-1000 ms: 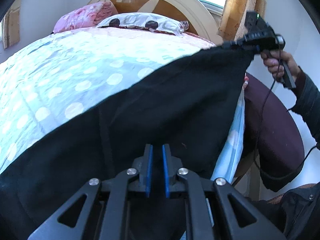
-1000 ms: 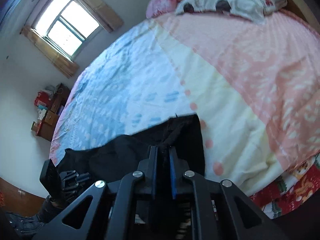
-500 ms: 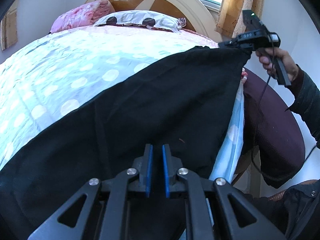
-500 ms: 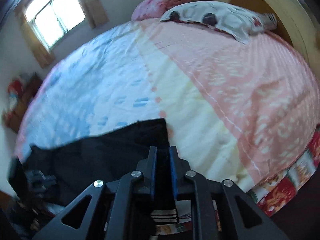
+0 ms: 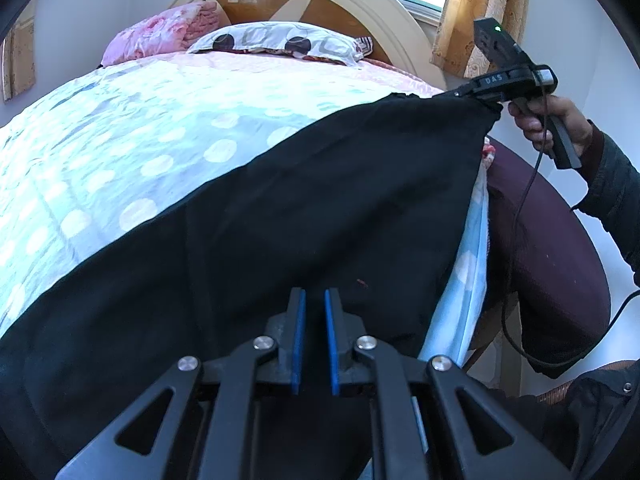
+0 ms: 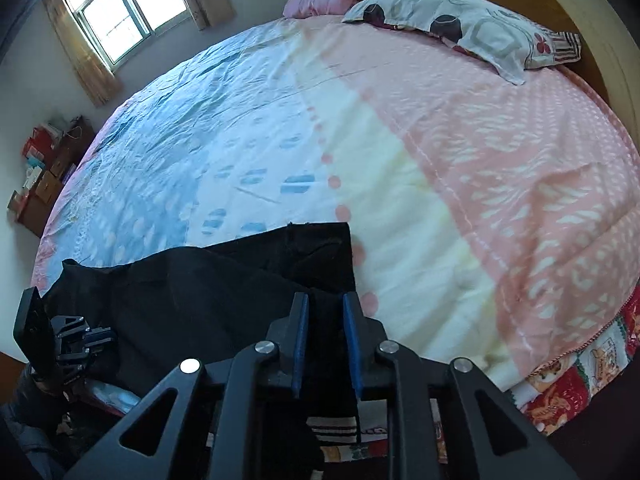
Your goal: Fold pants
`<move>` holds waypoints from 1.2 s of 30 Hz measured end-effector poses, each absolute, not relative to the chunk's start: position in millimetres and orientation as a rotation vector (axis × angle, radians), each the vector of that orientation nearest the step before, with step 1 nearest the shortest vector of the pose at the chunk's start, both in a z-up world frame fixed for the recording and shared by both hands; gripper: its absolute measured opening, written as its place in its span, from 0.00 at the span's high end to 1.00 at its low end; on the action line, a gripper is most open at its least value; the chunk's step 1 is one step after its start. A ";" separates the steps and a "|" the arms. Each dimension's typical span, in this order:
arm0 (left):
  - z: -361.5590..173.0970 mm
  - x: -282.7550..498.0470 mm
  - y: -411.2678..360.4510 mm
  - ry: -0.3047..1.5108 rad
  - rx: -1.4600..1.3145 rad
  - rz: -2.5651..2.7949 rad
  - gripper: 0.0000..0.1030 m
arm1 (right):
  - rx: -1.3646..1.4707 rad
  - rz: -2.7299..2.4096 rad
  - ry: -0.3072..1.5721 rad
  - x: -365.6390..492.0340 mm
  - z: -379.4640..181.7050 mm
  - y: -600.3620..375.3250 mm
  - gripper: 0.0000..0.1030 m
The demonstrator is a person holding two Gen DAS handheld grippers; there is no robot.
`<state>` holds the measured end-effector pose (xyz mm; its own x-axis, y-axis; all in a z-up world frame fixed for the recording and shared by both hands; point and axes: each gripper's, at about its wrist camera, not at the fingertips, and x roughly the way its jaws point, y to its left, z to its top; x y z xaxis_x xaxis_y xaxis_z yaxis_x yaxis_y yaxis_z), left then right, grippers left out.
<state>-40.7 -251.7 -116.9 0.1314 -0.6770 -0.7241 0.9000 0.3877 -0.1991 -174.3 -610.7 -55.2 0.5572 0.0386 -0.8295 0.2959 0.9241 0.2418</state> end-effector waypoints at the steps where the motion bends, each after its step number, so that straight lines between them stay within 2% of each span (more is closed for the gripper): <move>1: -116.9 -40.1 -252.3 0.849 0.317 -1.173 0.88 | 0.369 -0.155 0.973 -175.6 -54.0 -609.4 0.82; 2: -116.8 -40.1 -252.8 0.847 0.319 -1.173 0.88 | 0.327 -0.167 0.973 -177.4 -51.6 -604.5 0.88; 7: -117.0 -39.5 -253.9 0.845 0.317 -1.174 0.88 | 0.241 -0.199 0.946 -183.2 -39.1 -592.1 0.95; 14: -117.0 -41.2 -251.8 0.842 0.319 -1.171 0.88 | 0.155 -0.262 0.851 -161.6 -13.6 -592.0 0.96; 17: -117.4 -41.5 -250.7 0.841 0.314 -1.170 0.88 | 0.087 -0.312 0.901 -145.7 -32.9 -599.0 0.96; 19: -117.3 -42.0 -250.1 0.840 0.315 -1.170 0.88 | 0.156 -0.294 0.926 -141.0 -50.4 -614.0 0.96; 20: -116.8 -42.5 -249.8 0.839 0.316 -1.170 0.88 | 0.165 -0.287 0.934 -139.4 -57.0 -618.3 0.95; 22: -115.4 -42.9 -249.1 0.843 0.321 -1.170 0.88 | 0.171 -0.328 0.907 -144.8 -57.6 -622.0 0.77; 23: -114.2 -43.1 -248.9 0.844 0.322 -1.168 0.88 | 0.181 -0.337 0.899 -149.0 -55.7 -622.2 0.64; 24: -112.6 -43.6 -248.8 0.844 0.322 -1.167 0.88 | 0.200 -0.338 0.883 -156.4 -51.2 -621.9 0.58; 31: -102.9 -55.4 -259.5 0.802 0.334 -1.212 0.88 | 0.262 -0.338 0.780 -230.9 -19.6 -585.0 0.58; 36: -107.1 -60.1 -267.9 0.813 0.360 -1.223 0.88 | 0.347 -0.340 0.821 -253.9 -55.2 -581.2 0.58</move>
<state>-60.1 -267.9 -107.1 0.1117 -0.6869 -0.7181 0.9281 0.3304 -0.1717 -253.9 -581.2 -55.2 0.6342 -0.1588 -0.7566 0.4228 0.8906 0.1675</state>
